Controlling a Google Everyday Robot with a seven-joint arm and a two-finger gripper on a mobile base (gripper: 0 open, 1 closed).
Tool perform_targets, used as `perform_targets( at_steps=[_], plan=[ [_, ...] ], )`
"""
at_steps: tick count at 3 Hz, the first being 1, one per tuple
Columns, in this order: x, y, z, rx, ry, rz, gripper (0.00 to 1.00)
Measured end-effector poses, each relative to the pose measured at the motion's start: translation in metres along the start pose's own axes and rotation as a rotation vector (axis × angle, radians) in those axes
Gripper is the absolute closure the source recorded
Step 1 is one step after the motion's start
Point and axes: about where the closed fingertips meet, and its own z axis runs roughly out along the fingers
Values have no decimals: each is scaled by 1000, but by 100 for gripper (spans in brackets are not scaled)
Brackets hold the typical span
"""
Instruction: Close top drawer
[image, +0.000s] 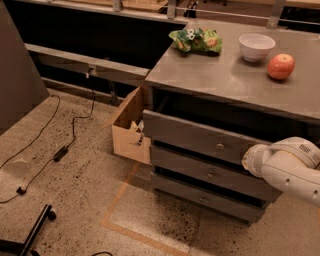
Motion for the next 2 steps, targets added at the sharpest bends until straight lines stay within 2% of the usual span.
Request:
perform_targets(
  at_steps=[2],
  plan=[
    [5,-26,9,31,0,-17,100]
  ],
)
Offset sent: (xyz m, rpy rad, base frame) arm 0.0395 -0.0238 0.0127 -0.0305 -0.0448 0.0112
